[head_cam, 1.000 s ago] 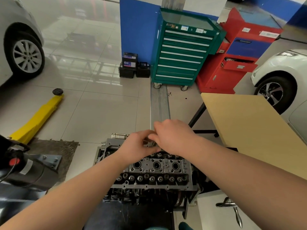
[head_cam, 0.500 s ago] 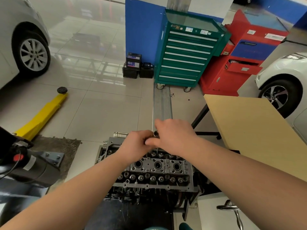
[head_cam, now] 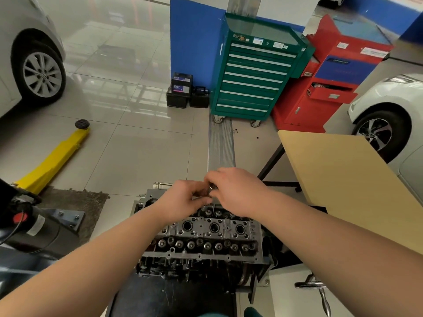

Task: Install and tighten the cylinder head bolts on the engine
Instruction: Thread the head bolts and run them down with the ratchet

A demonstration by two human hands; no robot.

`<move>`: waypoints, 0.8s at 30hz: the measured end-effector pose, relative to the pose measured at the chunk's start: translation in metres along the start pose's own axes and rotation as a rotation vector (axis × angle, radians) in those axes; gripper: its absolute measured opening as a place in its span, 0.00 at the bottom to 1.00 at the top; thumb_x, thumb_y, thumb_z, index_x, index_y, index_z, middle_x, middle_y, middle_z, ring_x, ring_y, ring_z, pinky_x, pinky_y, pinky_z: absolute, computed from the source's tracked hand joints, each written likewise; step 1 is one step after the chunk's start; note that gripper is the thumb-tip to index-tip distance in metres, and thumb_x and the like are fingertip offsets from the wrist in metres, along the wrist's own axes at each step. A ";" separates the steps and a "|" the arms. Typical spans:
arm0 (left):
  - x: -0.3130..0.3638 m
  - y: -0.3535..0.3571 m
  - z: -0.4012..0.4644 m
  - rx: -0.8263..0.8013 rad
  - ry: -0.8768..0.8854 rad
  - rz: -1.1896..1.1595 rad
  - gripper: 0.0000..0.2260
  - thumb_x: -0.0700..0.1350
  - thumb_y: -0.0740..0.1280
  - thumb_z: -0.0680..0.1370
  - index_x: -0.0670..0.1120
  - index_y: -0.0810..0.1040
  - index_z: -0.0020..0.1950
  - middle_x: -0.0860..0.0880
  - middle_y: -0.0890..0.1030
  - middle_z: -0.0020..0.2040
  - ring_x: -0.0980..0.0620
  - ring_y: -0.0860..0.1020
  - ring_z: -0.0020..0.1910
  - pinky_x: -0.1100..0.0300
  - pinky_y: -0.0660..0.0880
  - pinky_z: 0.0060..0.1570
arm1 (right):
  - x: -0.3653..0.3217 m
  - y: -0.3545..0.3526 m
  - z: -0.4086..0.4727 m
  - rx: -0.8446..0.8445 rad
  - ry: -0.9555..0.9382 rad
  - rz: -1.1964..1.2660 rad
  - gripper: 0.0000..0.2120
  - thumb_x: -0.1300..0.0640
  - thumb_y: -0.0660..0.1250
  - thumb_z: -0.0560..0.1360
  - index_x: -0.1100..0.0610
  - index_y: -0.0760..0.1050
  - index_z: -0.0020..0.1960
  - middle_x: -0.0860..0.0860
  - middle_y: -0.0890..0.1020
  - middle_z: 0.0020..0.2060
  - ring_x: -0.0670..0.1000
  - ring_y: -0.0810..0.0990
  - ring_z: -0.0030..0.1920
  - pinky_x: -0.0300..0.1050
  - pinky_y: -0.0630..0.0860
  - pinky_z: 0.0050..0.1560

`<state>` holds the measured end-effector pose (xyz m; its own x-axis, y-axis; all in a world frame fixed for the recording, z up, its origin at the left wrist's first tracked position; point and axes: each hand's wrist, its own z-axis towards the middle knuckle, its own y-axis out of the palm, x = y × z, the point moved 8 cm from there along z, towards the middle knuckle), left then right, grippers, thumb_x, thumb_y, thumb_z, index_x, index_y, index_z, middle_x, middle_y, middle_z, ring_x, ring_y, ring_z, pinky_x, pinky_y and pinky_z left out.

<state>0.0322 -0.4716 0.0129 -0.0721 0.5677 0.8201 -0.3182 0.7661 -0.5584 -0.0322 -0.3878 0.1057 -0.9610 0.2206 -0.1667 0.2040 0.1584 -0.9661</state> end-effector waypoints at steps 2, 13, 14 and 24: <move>0.009 0.002 0.000 -0.017 0.037 -0.022 0.06 0.47 0.77 0.78 0.53 0.80 0.47 0.55 0.83 0.41 0.54 0.82 0.42 0.54 0.79 0.46 | 0.003 -0.002 0.003 0.058 0.095 -0.128 0.17 0.39 0.62 0.82 0.53 0.69 0.48 0.48 0.71 0.35 0.56 0.77 0.42 0.49 0.67 0.34; -0.003 0.014 -0.004 -0.055 -0.092 -0.195 0.10 0.43 0.78 0.76 0.53 0.82 0.54 0.55 0.86 0.51 0.55 0.84 0.56 0.55 0.80 0.58 | 0.001 -0.007 0.003 0.063 0.106 -0.115 0.15 0.42 0.61 0.83 0.54 0.73 0.48 0.49 0.73 0.39 0.56 0.77 0.43 0.49 0.69 0.35; -0.002 0.015 -0.005 -0.054 -0.105 -0.197 0.12 0.46 0.80 0.75 0.56 0.82 0.54 0.56 0.86 0.53 0.55 0.83 0.57 0.56 0.79 0.59 | 0.005 -0.006 0.005 0.072 0.179 -0.175 0.20 0.38 0.57 0.83 0.53 0.72 0.45 0.48 0.70 0.35 0.56 0.75 0.39 0.47 0.64 0.32; -0.007 0.017 -0.002 -0.135 -0.133 -0.169 0.08 0.44 0.76 0.78 0.54 0.82 0.53 0.57 0.85 0.48 0.56 0.83 0.50 0.55 0.80 0.56 | -0.005 -0.001 0.001 0.006 0.031 -0.104 0.08 0.51 0.65 0.82 0.54 0.74 0.57 0.51 0.77 0.47 0.56 0.79 0.48 0.51 0.72 0.41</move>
<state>0.0292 -0.4620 -0.0022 -0.1555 0.3903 0.9075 -0.2080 0.8851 -0.4163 -0.0273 -0.3901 0.1075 -0.9706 0.2332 -0.0594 0.1024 0.1767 -0.9789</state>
